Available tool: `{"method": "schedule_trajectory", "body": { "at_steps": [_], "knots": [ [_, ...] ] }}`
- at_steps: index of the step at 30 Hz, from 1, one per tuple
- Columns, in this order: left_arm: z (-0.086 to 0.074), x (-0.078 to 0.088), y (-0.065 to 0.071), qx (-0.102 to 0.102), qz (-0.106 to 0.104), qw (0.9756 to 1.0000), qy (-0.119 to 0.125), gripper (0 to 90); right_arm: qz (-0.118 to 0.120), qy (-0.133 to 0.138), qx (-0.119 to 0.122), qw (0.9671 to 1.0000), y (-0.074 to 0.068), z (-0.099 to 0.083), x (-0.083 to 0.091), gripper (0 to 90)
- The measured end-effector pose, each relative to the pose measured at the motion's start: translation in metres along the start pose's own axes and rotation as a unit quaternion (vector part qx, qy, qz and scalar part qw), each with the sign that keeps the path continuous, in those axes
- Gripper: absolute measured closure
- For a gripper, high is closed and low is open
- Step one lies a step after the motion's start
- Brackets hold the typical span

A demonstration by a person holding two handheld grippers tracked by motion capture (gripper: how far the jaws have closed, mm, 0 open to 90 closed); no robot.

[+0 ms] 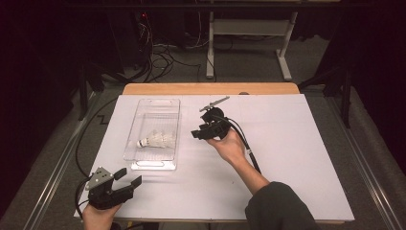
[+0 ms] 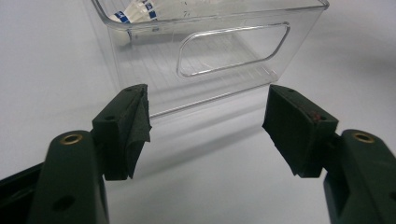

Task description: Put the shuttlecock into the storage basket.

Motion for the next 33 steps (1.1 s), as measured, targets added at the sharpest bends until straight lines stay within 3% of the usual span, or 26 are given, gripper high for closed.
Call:
{"method": "schedule_trajectory", "body": {
  "at_steps": [33],
  "knots": [
    [0.0, 0.0, 0.0, 0.001, 0.001, 1.0, -0.001, 32.3, -0.009, 0.008, -0.029, 0.9995, 0.023, -0.027, 0.017, 55.1]
  ]
}}
Point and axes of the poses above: each handheld gripper's, and its own axes: x roughly backward along the jaws, z roughly out of its top, y roughly to its right, the point moved 6 cm from there along -x, roughly forward along the jaws, and after that the axes turned 1 degree about z, right-handed, at the moved point
